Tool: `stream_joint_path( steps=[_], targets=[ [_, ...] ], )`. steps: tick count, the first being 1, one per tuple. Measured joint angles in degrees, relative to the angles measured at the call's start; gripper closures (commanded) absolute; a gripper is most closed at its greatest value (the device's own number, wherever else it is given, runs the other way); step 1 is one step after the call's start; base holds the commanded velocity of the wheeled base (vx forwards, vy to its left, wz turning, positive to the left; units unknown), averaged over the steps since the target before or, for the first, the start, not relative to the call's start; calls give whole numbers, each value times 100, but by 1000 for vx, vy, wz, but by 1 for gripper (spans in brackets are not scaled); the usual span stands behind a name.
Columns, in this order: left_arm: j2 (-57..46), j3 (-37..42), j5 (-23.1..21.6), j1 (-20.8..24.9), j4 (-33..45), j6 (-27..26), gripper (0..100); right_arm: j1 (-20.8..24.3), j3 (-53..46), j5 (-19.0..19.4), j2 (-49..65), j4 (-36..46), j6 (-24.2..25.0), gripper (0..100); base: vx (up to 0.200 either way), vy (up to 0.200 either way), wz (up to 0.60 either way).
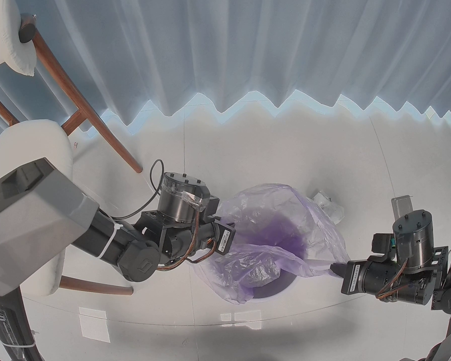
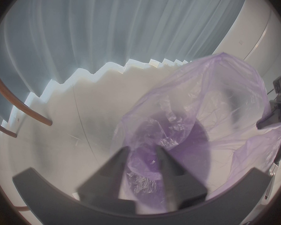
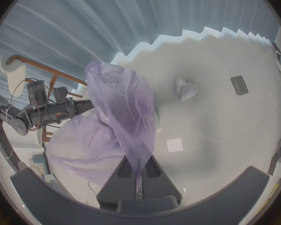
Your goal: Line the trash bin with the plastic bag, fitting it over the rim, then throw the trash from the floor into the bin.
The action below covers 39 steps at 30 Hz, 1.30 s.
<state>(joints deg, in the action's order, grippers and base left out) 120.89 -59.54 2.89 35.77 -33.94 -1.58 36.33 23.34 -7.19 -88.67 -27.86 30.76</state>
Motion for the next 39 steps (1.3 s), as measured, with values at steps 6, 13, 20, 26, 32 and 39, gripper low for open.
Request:
stream_joint_path(
  steps=[6, 13, 20, 26, 32, 39],
  targets=[
    [110, -44, 22, -27, 6, 9, 100, 2, -33, 0, 4, -138, 4, 100, 0, 0, 0],
    [-46, 33, 88, -52, 11, 4, 100, -34, -100, -2, 33, -149, -13, 100, 0, 0, 0],
    [-538, 456, 90, -10, 2, 2, 100, -199, 66, 145, 45, -151, -60, 100, 0, 0, 0],
    [-1020, 1109, 94, 4, -33, 2, 100, -478, 234, 653, 23, -149, -455, 100, 0, 0, 0],
    [-1418, 1654, 96, -40, -40, 2, 100, -1213, 344, 1458, -105, -195, -1488, 100, 0, 0, 0],
    [-1685, 2081, 91, -71, -30, 2, 100, -2115, 545, 2069, -678, -1169, -2242, 100, 0, 0, 0]
  ],
)
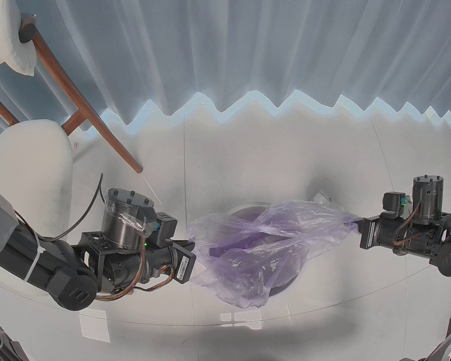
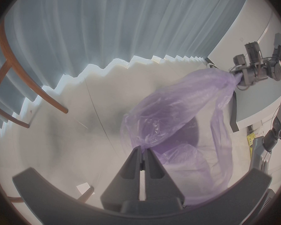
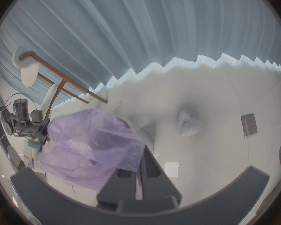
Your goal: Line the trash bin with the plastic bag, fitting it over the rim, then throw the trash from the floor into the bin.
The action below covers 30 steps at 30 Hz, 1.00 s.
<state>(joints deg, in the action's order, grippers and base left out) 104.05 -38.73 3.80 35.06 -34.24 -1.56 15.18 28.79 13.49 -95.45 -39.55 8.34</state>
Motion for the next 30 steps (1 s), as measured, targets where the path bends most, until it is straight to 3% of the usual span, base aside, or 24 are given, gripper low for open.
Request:
stream_joint_path(
  steps=[11, 26, 27, 30],
  targets=[
    [260, -55, 130, -6, -7, 135, 100, -440, 199, 100, -1052, -1464, -132, 100, 0, 0, 0],
    [670, -705, 211, 18, -10, 401, 100, -55, -324, 100, -1231, -1894, -152, 100, 0, 0, 0],
    [668, -705, 213, 18, -10, 405, 100, -46, -330, 100, -1240, -1899, -148, 0, 0, 0, 0],
    [656, -722, 216, 18, -11, 410, 100, -41, -335, 126, -1268, -1892, -119, 0, 0, 0, 0]
  ],
)
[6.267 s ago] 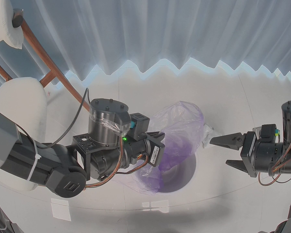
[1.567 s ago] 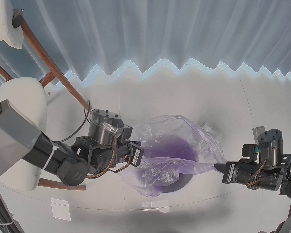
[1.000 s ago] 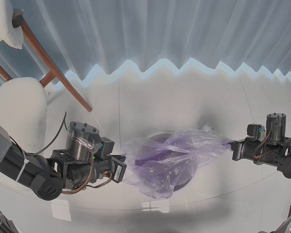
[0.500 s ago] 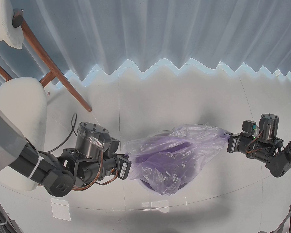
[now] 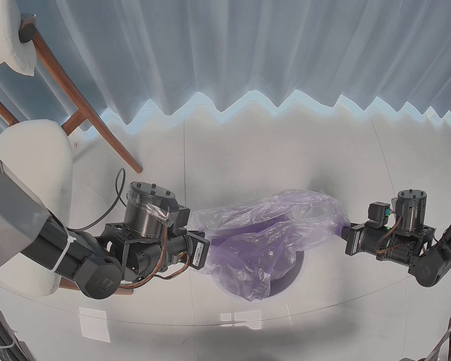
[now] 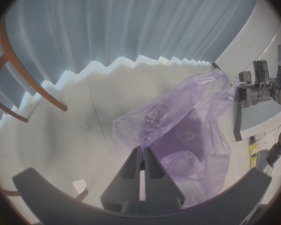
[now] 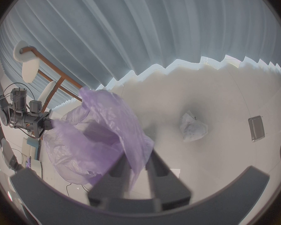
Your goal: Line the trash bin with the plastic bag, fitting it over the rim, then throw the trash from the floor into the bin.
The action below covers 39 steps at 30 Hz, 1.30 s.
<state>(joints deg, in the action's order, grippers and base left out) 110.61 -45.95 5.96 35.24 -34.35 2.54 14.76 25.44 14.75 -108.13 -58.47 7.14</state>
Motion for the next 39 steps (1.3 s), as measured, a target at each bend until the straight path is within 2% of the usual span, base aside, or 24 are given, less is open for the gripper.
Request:
stream_joint_path(
  steps=[4, 12, 18, 22, 27, 33, 36, 39],
  targets=[
    [-38, -5, 2, 1, 1, 4, 100, 1, 5, 27, 22, 1, 95, 0, 0, 0, 0],
    [-134, 2, 0, 9, -2, 9, 100, 106, -596, -101, 612, 77, 1020, 0, 0, 0, 0],
    [-210, -7, 2, 22, -10, 9, 100, 177, -972, -446, 1147, 118, 2137, 0, 0, 0, 0],
    [-241, -9, 0, 33, -11, 9, 100, 364, -990, -622, 1563, 380, 3246, 0, 0, 0, 0],
    [-265, 2, 0, 41, -10, 9, 100, 874, -824, -780, 2225, 1284, 4080, 0, 0, 0, 0],
    [-291, 13, 0, 41, -11, 9, 100, 1737, -412, -983, 2975, 3382, 4869, 0, 0, 0, 0],
    [-305, 17, 0, 45, -16, 9, 100, 2135, -141, -1114, 3209, 4070, 5142, 0, 0, 0, 0],
    [-308, 20, 0, 52, -16, 9, 100, 2365, 168, -1241, 3272, 4268, 5276, 0, 0, 0, 0]
  ],
)
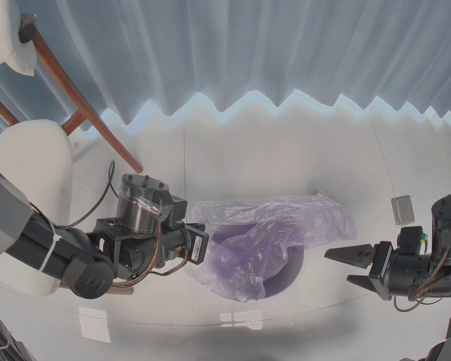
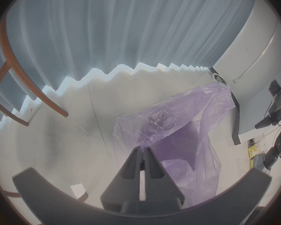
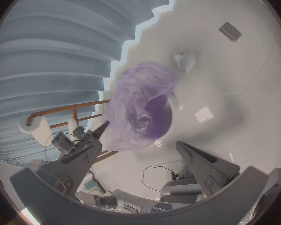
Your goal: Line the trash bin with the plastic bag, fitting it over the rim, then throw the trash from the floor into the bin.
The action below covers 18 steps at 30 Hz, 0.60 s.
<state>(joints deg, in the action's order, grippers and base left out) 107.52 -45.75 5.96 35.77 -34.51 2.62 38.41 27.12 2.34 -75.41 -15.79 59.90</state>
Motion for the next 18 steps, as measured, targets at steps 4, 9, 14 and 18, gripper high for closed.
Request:
stream_joint_path(
  steps=[4, 9, 14, 18],
  targets=[
    [-5, 9, 0, 1, 0, 0, 100, 191, 477, -163, -215, 44, 63, 0, 0, 0, 0],
    [-9, 24, 0, 23, 0, -2, 100, 323, 1137, -386, -848, 66, 96, 0, 0, 0, 0],
    [-9, 48, 35, 76, 0, 0, 100, 378, 1763, -635, -1554, 71, 96, 0, 0, 0, 0],
    [-9, 77, 104, 168, 5, 0, 100, 389, 2164, -808, -2081, 66, -104, 0, 0, 0, 0]
  ],
)
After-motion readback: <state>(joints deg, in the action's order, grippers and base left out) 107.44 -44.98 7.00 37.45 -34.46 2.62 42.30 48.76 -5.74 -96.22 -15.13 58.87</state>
